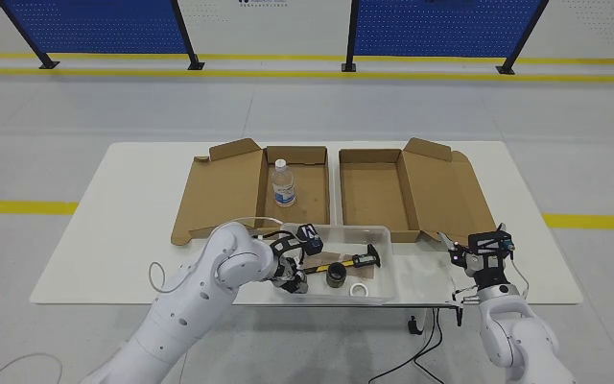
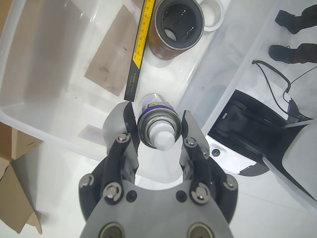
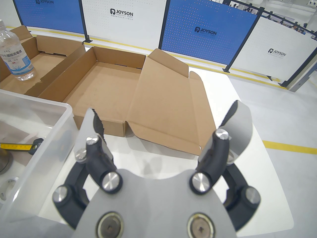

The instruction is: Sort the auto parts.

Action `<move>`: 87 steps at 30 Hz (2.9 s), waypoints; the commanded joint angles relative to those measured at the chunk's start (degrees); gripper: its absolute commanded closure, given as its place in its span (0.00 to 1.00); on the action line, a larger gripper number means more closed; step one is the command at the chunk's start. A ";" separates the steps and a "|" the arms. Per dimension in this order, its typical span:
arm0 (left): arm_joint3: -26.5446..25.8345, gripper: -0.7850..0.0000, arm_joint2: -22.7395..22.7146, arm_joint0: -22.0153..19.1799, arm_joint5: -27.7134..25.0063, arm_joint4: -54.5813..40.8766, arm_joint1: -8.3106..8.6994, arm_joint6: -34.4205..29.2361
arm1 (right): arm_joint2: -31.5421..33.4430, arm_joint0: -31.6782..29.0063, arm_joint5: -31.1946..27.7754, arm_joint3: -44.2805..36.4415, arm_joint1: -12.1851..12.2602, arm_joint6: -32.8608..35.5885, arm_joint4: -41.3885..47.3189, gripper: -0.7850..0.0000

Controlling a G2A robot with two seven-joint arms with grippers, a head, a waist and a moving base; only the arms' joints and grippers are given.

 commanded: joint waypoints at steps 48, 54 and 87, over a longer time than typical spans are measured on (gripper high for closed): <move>-9.81 1.00 -0.84 -0.67 2.61 -0.88 2.54 1.02 | 0.00 0.00 0.00 0.00 0.00 0.00 0.00 0.00; -14.63 1.00 -2.55 0.04 3.17 -2.00 3.21 0.00 | 0.00 0.00 0.00 0.00 0.00 0.00 0.00 0.00; -1.33 1.00 -7.31 -8.08 9.24 6.30 3.69 17.88 | 0.00 0.00 0.00 0.00 0.00 0.00 0.00 0.00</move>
